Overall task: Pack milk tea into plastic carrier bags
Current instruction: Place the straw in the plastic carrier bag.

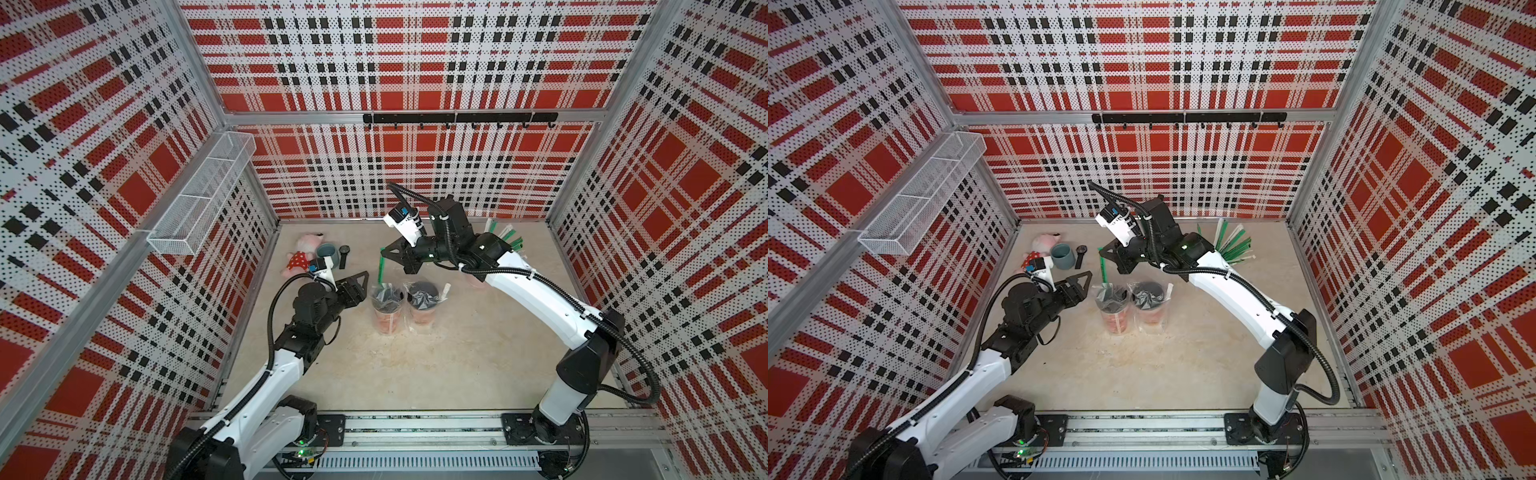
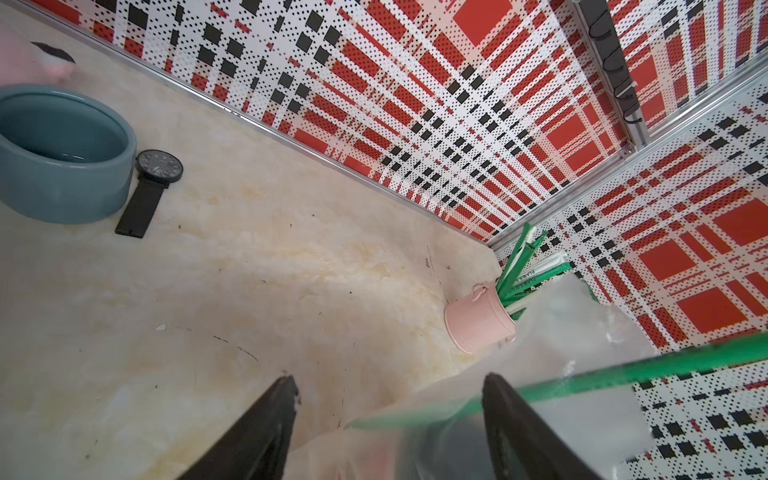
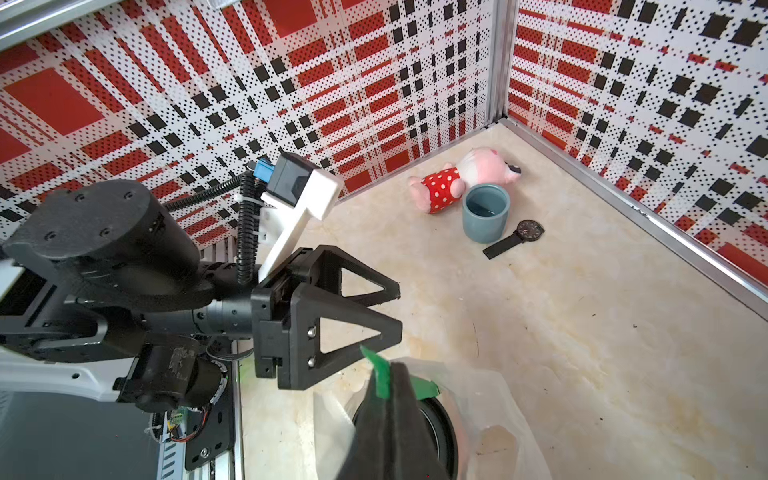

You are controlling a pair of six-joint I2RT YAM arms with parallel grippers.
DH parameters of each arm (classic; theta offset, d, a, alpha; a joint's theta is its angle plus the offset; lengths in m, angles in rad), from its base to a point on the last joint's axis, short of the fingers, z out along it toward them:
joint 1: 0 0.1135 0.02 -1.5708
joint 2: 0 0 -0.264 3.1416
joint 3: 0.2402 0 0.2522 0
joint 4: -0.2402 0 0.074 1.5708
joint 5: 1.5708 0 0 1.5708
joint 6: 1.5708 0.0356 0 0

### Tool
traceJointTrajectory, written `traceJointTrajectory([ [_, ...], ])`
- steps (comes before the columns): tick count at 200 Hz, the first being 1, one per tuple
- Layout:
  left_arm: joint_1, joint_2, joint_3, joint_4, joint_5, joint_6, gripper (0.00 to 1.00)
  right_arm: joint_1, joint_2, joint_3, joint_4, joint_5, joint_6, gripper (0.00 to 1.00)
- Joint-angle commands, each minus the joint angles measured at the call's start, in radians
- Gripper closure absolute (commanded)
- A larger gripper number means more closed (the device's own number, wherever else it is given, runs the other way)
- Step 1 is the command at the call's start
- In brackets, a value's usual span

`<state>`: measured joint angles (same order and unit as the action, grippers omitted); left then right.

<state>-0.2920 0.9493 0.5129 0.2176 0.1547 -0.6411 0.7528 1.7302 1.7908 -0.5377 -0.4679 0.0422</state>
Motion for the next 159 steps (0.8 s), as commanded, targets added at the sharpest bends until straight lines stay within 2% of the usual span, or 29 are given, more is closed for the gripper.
traceJointTrajectory([
  [1, 0.013, -0.003, 0.016, 0.017, 0.013, 0.017, 0.26, 0.011, 0.03, 0.007, -0.019, 0.001, -0.025, 1.0],
  [70, 0.016, 0.001, 0.018, 0.014, 0.016, 0.017, 0.26, 0.036, 0.082, 0.007, -0.05, 0.009, -0.053, 1.0],
  [91, 0.017, 0.0, 0.018, 0.011, 0.016, 0.018, 0.26, 0.039, 0.083, 0.008, -0.05, 0.009, -0.059, 0.87],
  [159, 0.024, -0.003, 0.016, 0.009, 0.013, 0.02, 0.25, 0.039, 0.023, 0.001, -0.028, 0.049, -0.068, 0.8],
])
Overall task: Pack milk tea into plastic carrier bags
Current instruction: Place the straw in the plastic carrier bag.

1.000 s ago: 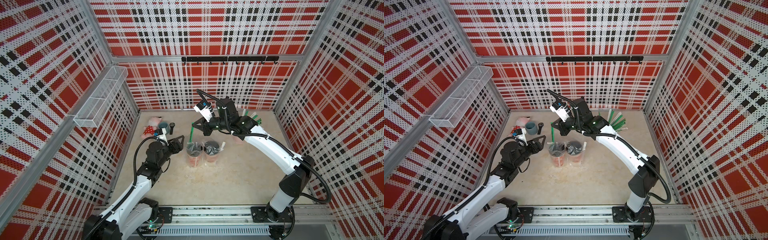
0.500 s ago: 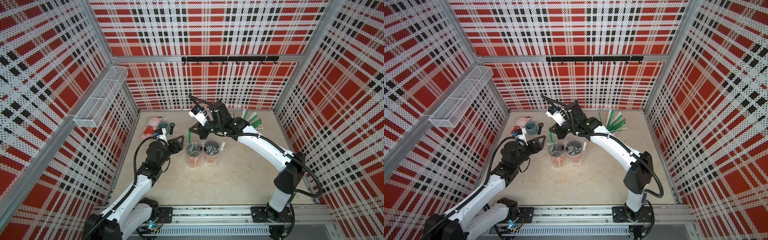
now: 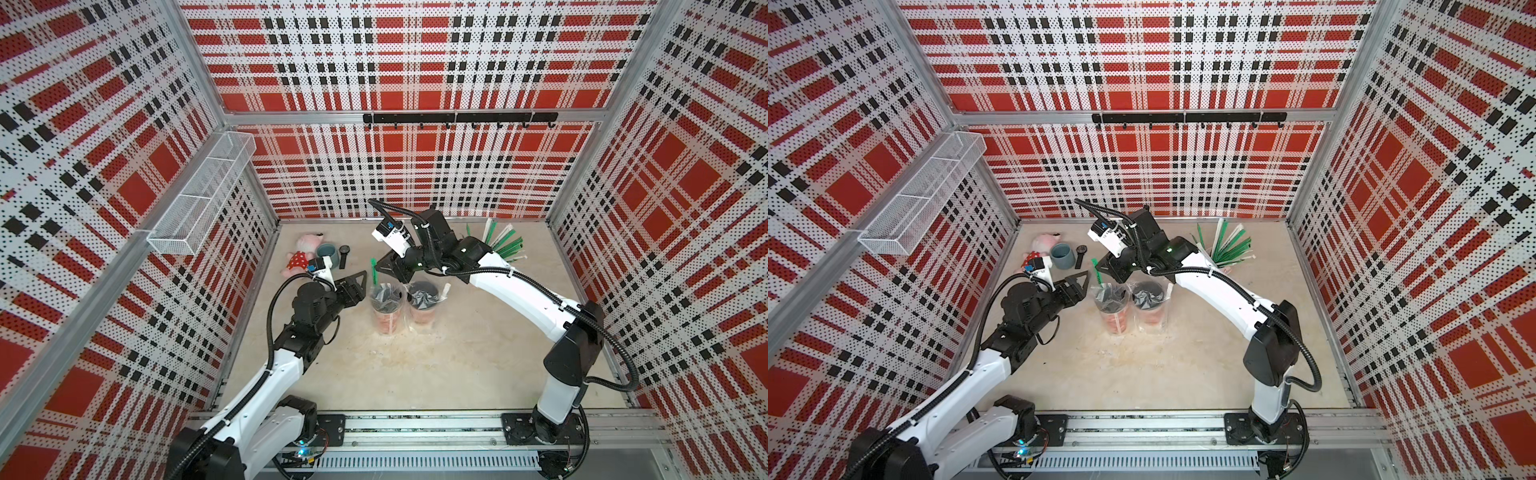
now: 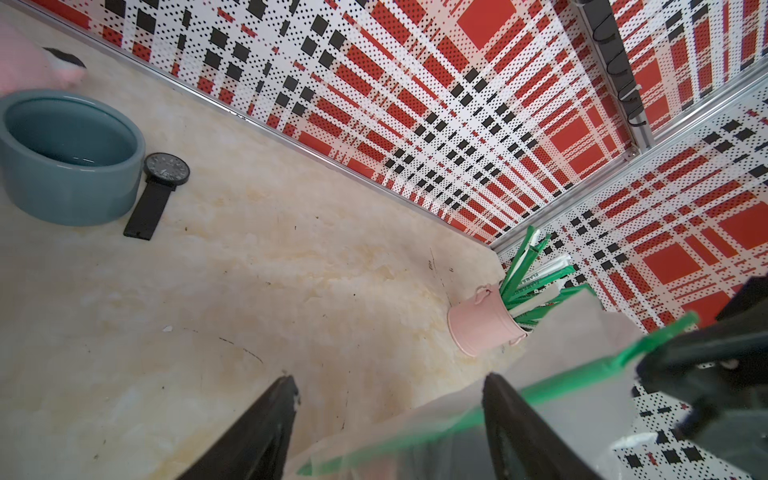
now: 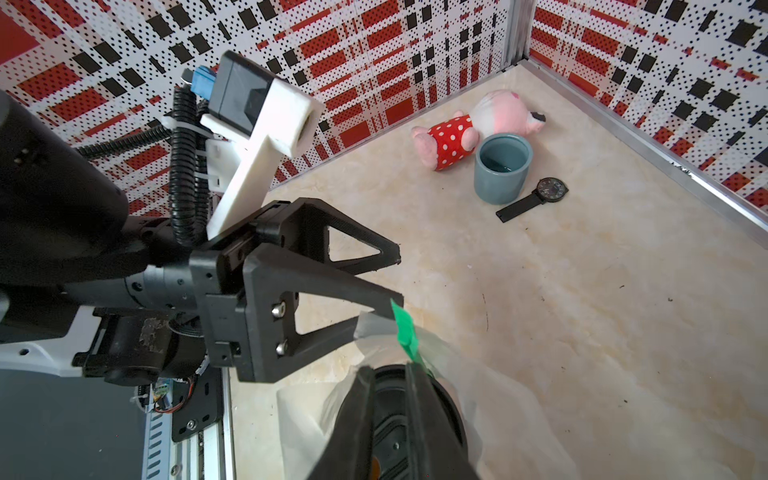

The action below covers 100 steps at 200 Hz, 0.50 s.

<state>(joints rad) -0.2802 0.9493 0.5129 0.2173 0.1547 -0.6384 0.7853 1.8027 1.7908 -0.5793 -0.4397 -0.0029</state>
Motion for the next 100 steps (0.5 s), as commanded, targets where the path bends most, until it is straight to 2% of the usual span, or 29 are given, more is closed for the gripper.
traceJointTrajectory([
  [1, 0.013, -0.004, 0.016, 0.009, 0.013, 0.017, 0.25, 0.006, -0.051, 0.001, 0.015, 0.023, -0.023, 0.8],
  [33, 0.016, 0.002, 0.019, 0.016, 0.021, 0.017, 0.25, 0.006, -0.072, -0.021, 0.085, 0.02, -0.004, 0.82],
  [70, 0.017, 0.016, 0.024, 0.017, 0.025, 0.014, 0.25, 0.009, -0.072, -0.05, 0.202, -0.005, 0.037, 0.76],
  [100, 0.019, 0.013, 0.027, 0.001, 0.016, 0.021, 0.25, 0.024, -0.039, -0.049, 0.249, 0.045, 0.052, 0.83],
])
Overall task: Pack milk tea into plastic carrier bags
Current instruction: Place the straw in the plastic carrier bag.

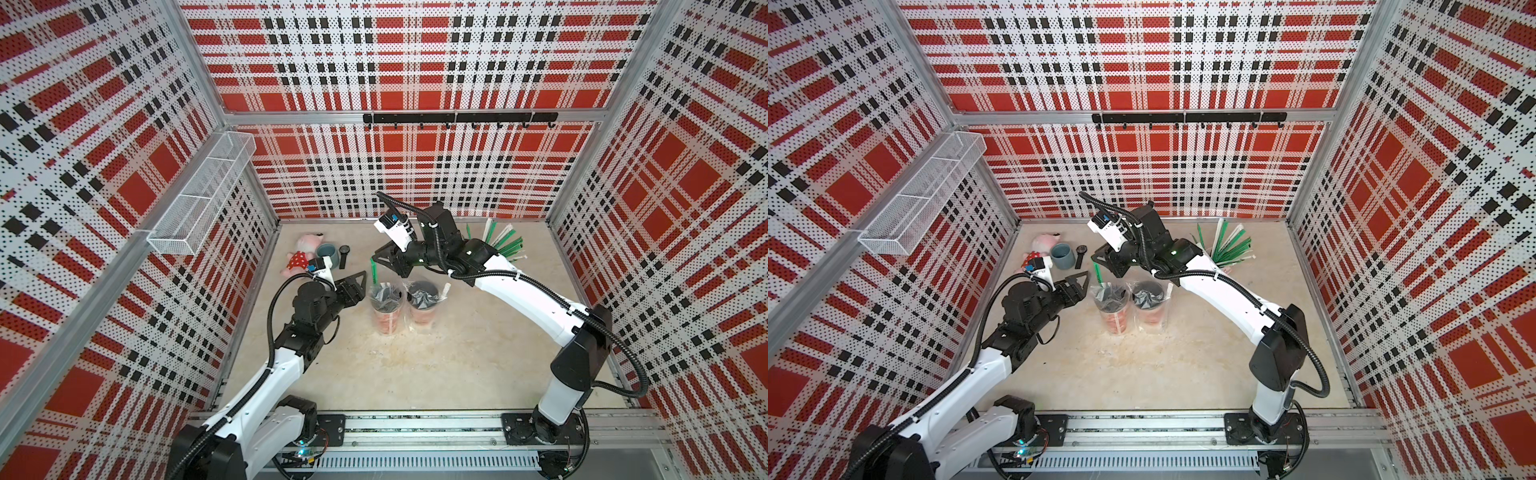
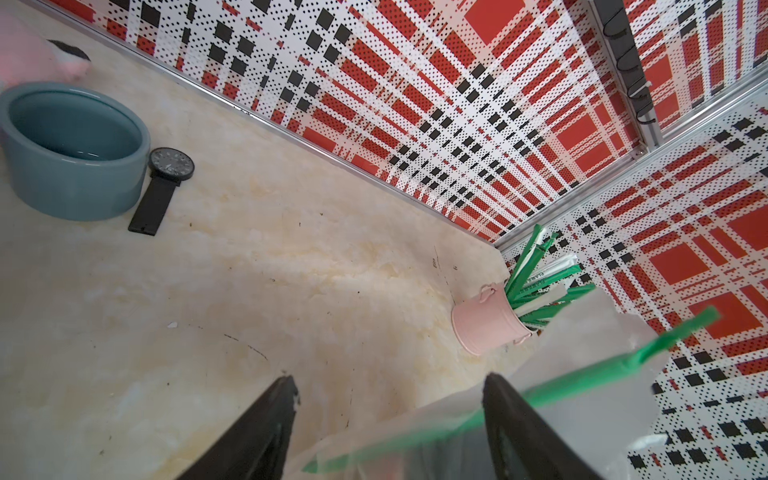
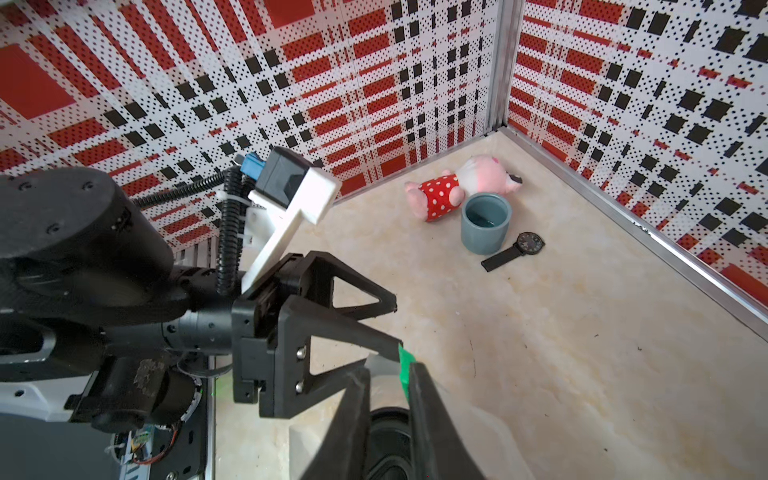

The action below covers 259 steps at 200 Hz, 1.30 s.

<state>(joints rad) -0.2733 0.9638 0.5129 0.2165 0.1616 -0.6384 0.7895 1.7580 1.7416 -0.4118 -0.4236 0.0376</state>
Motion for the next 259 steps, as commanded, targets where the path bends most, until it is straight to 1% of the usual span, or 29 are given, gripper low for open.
traceJointTrajectory([
  [1, 0.012, -0.002, 0.027, 0.002, 0.009, 0.022, 0.25, 0.02, 0.007, 0.0, 0.082, 0.032, 0.012, 0.83],
  [18, 0.017, -0.01, 0.026, -0.006, 0.004, 0.023, 0.25, 0.032, 0.027, 0.009, 0.081, 0.079, 0.004, 0.88],
  [43, 0.017, -0.019, 0.026, -0.015, 0.001, 0.025, 0.25, 0.04, 0.043, 0.006, 0.077, 0.056, -0.004, 0.92],
  [61, 0.017, -0.023, 0.025, -0.02, 0.001, 0.026, 0.25, 0.048, 0.058, 0.015, 0.054, 0.072, -0.013, 0.94],
  [63, 0.041, -0.023, 0.025, -0.02, 0.001, 0.026, 0.25, 0.048, 0.059, 0.016, 0.051, 0.072, -0.015, 0.94],
  [66, 0.049, -0.025, 0.023, -0.02, 0.002, 0.026, 0.25, 0.047, 0.06, 0.018, 0.048, 0.072, -0.016, 0.95],
  [86, 0.055, -0.031, 0.02, -0.025, 0.003, 0.026, 0.25, 0.049, 0.061, 0.004, 0.041, 0.07, -0.014, 0.99],
  [130, 0.066, -0.04, 0.011, -0.028, 0.004, 0.026, 0.25, 0.05, 0.05, -0.041, 0.056, 0.055, -0.002, 1.0],
  [187, 0.069, -0.042, 0.009, -0.031, 0.007, 0.025, 0.25, 0.05, 0.045, -0.074, 0.074, 0.034, 0.019, 1.0],
  [205, 0.071, -0.045, 0.008, -0.031, 0.007, 0.025, 0.24, 0.05, 0.021, -0.062, 0.079, 0.026, 0.022, 0.98],
  [220, 0.071, -0.045, 0.006, -0.031, 0.007, 0.025, 0.25, 0.05, -0.005, -0.055, 0.084, 0.047, 0.024, 0.92],
  [244, 0.072, -0.047, 0.005, -0.03, 0.007, 0.025, 0.24, 0.05, -0.018, -0.061, 0.092, 0.115, 0.015, 0.91],
  [259, 0.072, -0.047, 0.002, -0.029, 0.008, 0.026, 0.24, 0.05, -0.004, -0.059, 0.093, 0.134, 0.015, 0.87],
])
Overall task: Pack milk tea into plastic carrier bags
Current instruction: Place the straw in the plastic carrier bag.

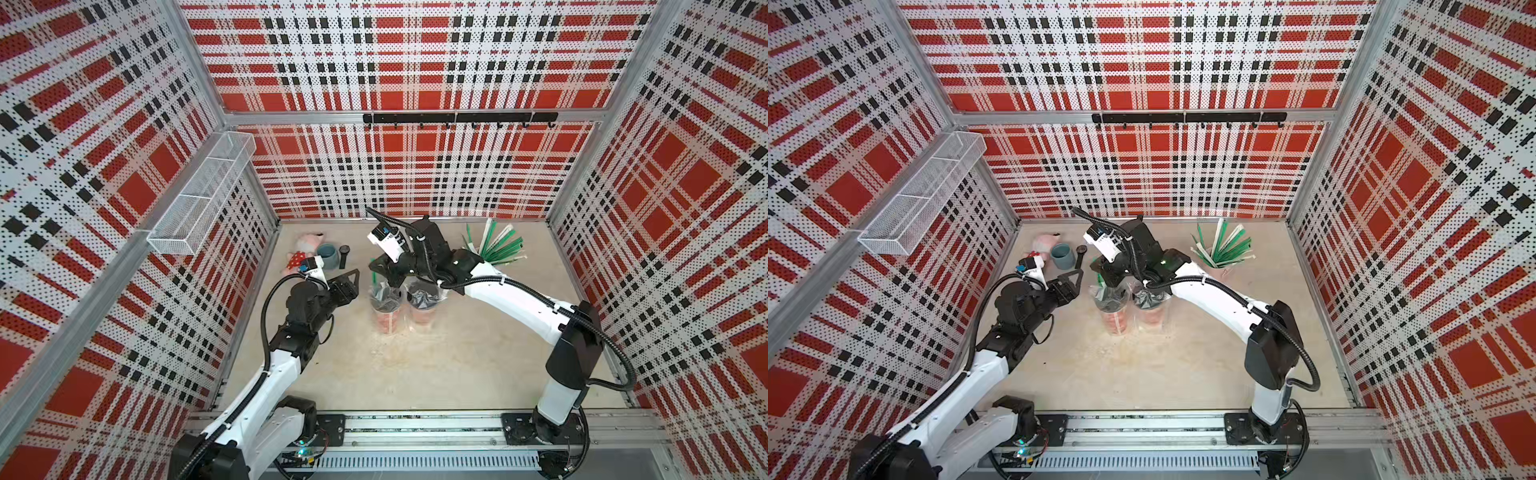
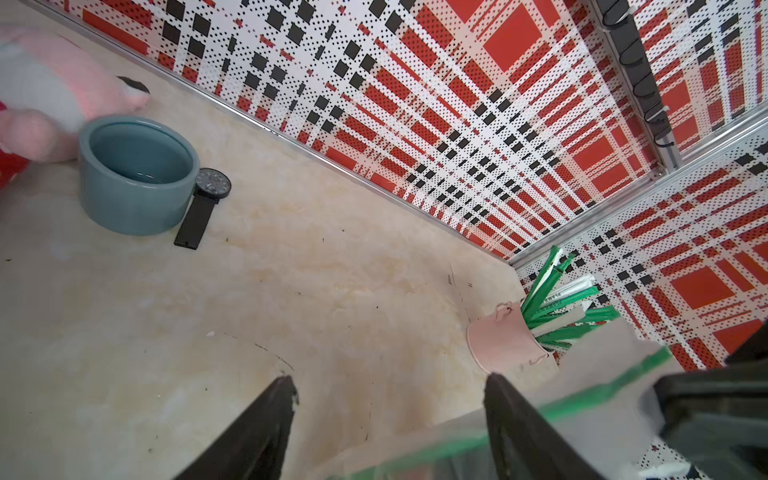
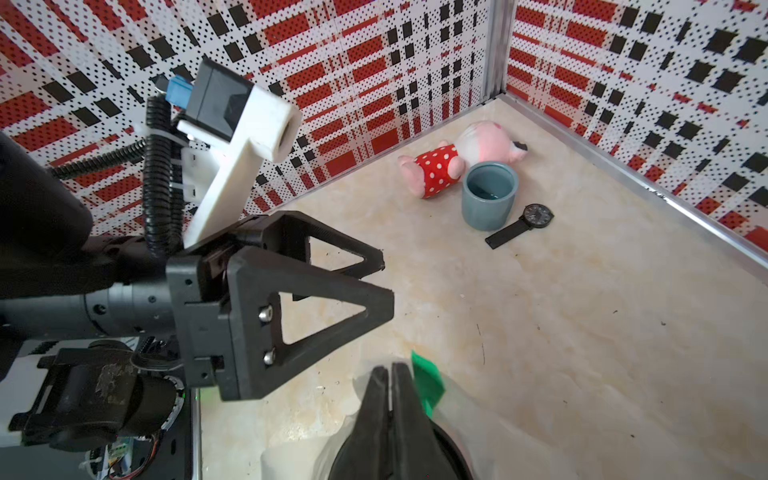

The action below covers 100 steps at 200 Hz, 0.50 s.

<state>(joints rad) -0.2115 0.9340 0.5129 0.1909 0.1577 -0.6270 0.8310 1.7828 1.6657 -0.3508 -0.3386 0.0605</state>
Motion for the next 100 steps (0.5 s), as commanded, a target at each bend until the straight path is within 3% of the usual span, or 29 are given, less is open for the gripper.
traceJointTrajectory([
  [1, 0.011, -0.018, 0.001, -0.004, 0.012, 0.015, 0.24, 0.008, -0.028, 0.017, 0.032, 0.05, -0.007, 0.87],
  [100, 0.023, -0.023, -0.007, -0.004, 0.019, 0.019, 0.24, 0.008, 0.041, 0.019, 0.019, 0.027, 0.006, 0.9],
])
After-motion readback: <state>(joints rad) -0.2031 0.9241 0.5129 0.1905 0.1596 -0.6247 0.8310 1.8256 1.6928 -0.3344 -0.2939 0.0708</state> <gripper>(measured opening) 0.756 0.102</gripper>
